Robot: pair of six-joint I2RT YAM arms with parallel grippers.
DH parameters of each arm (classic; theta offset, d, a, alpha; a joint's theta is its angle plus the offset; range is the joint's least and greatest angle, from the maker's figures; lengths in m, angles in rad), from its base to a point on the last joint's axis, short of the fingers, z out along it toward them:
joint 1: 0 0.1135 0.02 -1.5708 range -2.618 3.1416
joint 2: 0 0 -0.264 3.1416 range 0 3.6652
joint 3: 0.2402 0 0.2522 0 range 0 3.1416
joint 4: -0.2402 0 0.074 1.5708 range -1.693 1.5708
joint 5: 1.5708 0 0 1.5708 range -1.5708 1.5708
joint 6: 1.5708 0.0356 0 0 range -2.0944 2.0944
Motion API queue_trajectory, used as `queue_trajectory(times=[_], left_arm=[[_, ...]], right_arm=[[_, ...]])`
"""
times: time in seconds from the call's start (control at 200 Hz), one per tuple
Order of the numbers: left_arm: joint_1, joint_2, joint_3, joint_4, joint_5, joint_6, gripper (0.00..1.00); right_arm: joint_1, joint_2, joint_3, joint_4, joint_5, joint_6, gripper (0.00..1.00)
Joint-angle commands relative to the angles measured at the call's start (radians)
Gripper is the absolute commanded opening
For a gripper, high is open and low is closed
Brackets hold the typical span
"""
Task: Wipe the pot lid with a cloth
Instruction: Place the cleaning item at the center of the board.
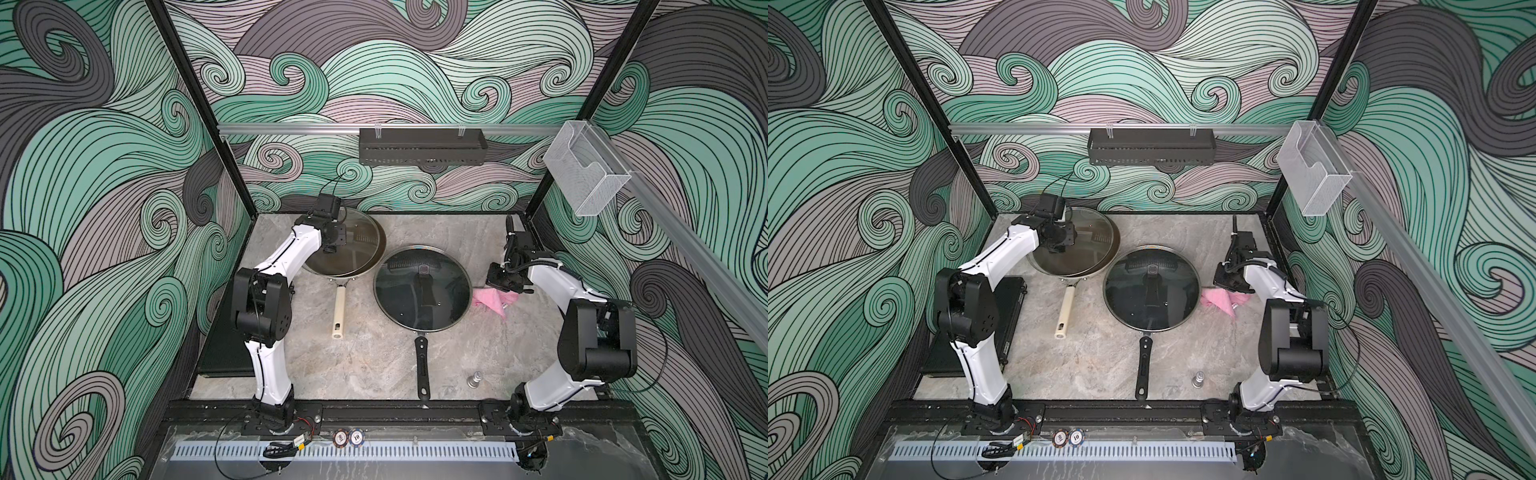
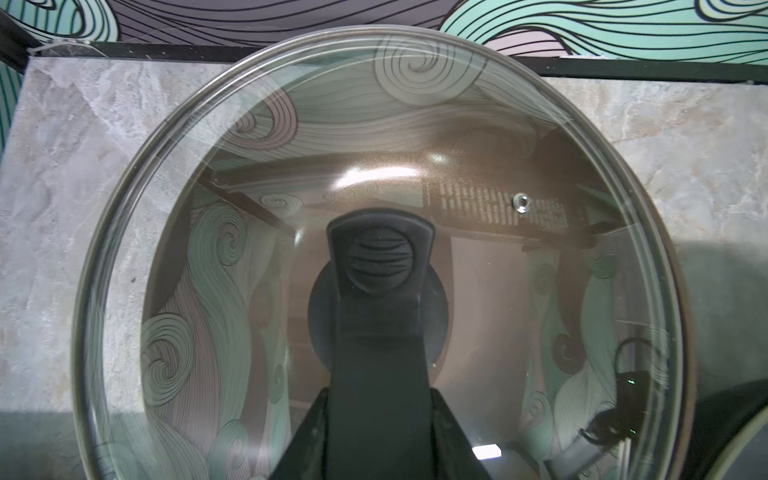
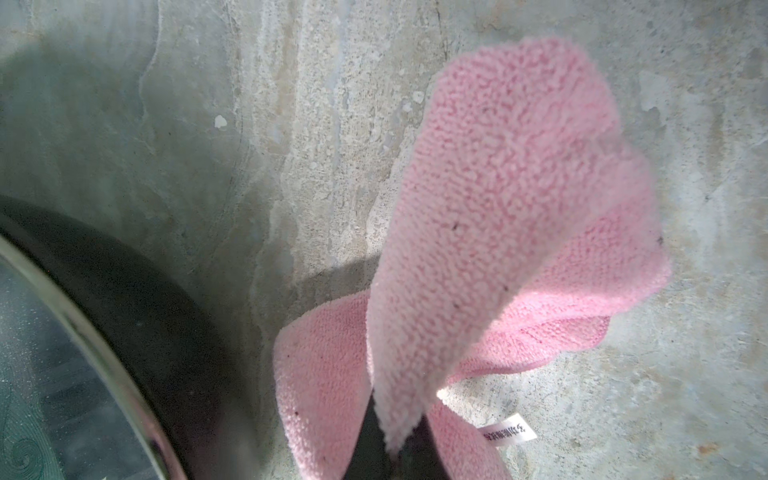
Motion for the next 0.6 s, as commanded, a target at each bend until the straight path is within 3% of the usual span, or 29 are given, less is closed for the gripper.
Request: queue_trajectory(times=[0.0,0.19,0.245,0.285,0.37,0.445,0.55,0.57,0.595], left_arm=[[-0.008,-0.002,0.057,0.119,0.034,-0.017,0.0],[-0.014,0.016,0.054,0.13,0.08,-0.047,0.0],[-0.021,0.025,0.058,0.126,0.083,-0.044,0.0],[-0.026,0.028,0.058,0.124,0.081,-0.041,0.0],[-0.028,0.033,0.055,0.124,0.064,-0.025,0.0],[-0.029,0.036,0.055,0.124,0.07,-0.015,0.0],[-0.031,0.041,0.057,0.127,0.073,-0.024,0.0],[-0.031,0.042,0.061,0.121,0.073,-0.021,0.0],[-0.033,0.046,0.065,0.116,0.071,-0.018,0.0]], right_arm=[[-0.004,0.029,-0.023,-0.008,0.039,0.006,0.0],[-0.007,0.063,-0.048,-0.001,0.069,0.027,0.0],[-0.008,0.066,-0.05,0.006,0.074,0.031,0.09],[-0.008,0.067,-0.05,0.004,0.077,0.033,0.19],[-0.01,0.045,-0.055,-0.003,0.114,0.055,0.59],[-0.01,0.014,-0.061,-0.006,0.148,0.065,0.71],[-0.009,-0.025,-0.057,-0.019,0.19,0.066,0.78],[-0.01,-0.032,-0.057,-0.02,0.199,0.068,0.95],[-0.01,-0.041,-0.057,-0.021,0.207,0.073,0.99]])
